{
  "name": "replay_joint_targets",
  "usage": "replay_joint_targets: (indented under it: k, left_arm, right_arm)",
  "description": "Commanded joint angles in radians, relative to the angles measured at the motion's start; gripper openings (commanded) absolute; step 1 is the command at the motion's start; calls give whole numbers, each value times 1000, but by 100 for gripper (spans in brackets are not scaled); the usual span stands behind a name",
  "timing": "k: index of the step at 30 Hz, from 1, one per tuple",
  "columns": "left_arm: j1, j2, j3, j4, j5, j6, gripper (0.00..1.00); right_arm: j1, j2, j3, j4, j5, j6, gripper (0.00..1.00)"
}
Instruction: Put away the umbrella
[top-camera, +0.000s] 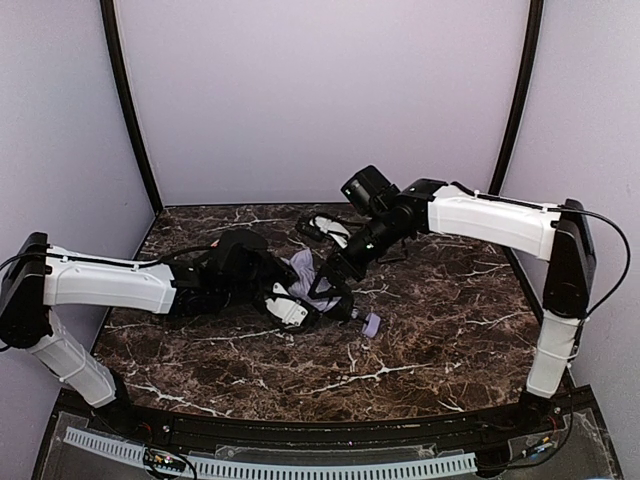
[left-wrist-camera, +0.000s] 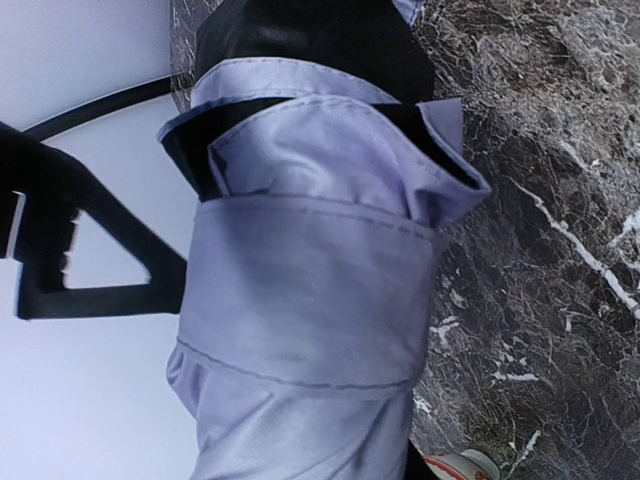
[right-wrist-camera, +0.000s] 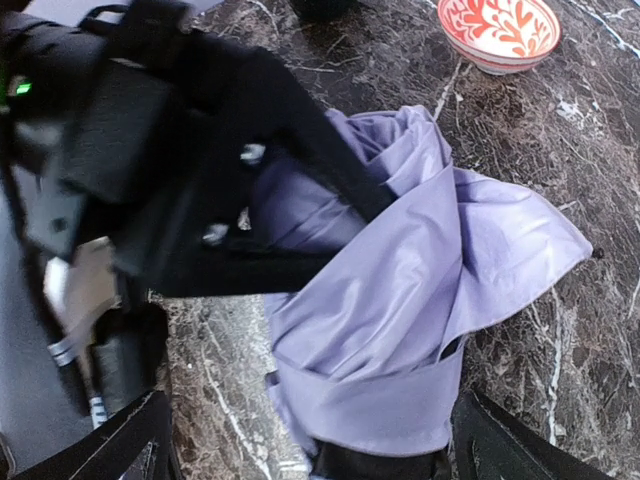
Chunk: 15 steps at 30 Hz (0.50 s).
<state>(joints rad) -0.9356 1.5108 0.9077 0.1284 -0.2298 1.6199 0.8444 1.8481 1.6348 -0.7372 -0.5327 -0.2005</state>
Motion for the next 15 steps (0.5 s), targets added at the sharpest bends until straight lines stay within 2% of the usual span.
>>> replay_joint_targets:
  k: [1, 7, 13, 15]
  left_arm:
    - [-16, -25, 5, 87, -17, 18, 0]
    - [-19, -14, 4, 113, -31, 12, 0]
    - [-20, -11, 2, 124, -19, 10, 0]
    - [-21, -8, 2, 127, -20, 12, 0]
  right_arm:
    - [8, 56, -5, 124, 90, 34, 98]
    - [32, 106, -12, 171, 120, 31, 95]
    - [39, 150, -5, 170, 111, 26, 74]
    - [44, 151, -6, 183, 115, 31, 63]
